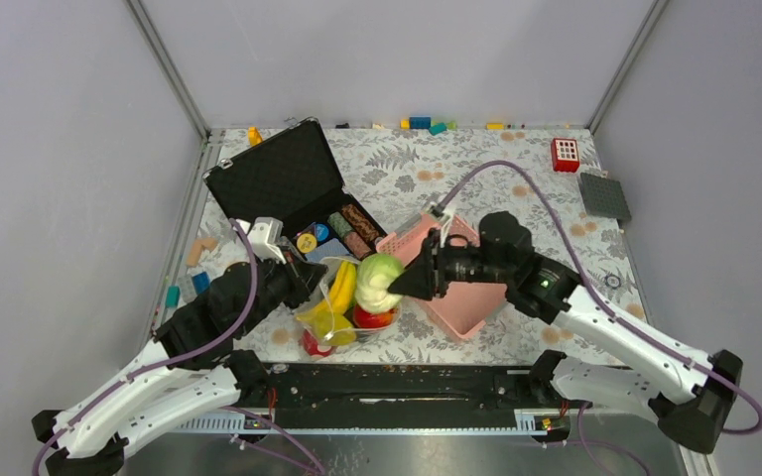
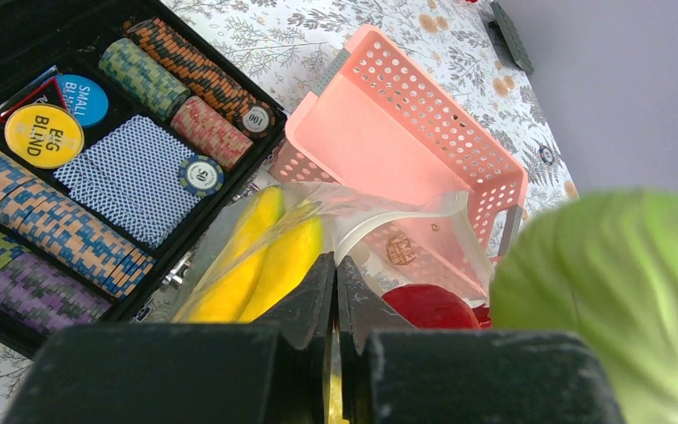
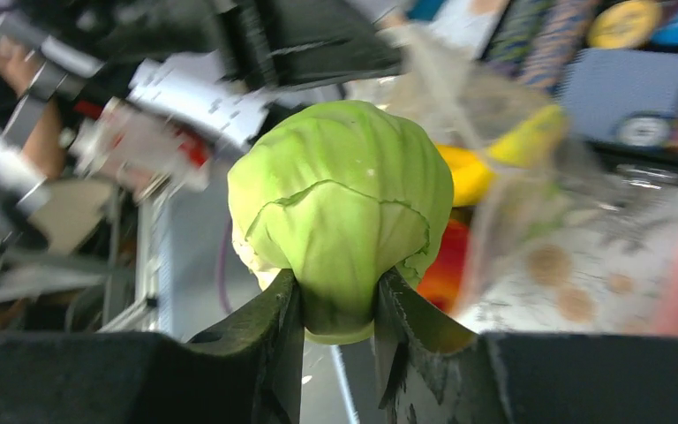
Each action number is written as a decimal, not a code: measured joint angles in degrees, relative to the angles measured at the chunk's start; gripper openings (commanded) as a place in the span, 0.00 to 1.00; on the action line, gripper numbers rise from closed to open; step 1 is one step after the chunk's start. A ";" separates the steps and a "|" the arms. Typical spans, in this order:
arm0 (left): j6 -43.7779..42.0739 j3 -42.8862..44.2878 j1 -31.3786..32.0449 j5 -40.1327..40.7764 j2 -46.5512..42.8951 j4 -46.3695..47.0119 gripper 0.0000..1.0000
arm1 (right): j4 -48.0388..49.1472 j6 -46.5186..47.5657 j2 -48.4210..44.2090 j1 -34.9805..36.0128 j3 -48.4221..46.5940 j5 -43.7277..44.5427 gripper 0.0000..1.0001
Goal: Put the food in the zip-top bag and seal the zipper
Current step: Place the fake vegetable in the zipper food storage bag, then adjust the zipper food storage bag at the center of the board.
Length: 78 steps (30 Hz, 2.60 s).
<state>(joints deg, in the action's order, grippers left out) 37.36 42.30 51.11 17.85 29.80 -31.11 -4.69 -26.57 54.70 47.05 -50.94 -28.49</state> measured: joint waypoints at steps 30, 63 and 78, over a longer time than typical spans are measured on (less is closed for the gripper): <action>0.02 0.11 0.02 -2.34 -1.86 -0.26 0.00 | -12.79 14.01 21.75 17.75 -15.76 19.12 0.10; 0.04 0.11 0.07 -4.17 -1.38 1.40 0.00 | -11.65 16.24 10.23 22.60 -13.77 36.79 0.89; 0.07 0.00 0.07 -4.20 -1.70 1.31 0.00 | -14.16 10.43 20.61 19.52 -10.69 38.91 0.00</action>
<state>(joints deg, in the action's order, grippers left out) 37.43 42.30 51.18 13.65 28.10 -29.80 -18.85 -16.14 75.31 66.57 -61.63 10.41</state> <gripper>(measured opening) 0.010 0.321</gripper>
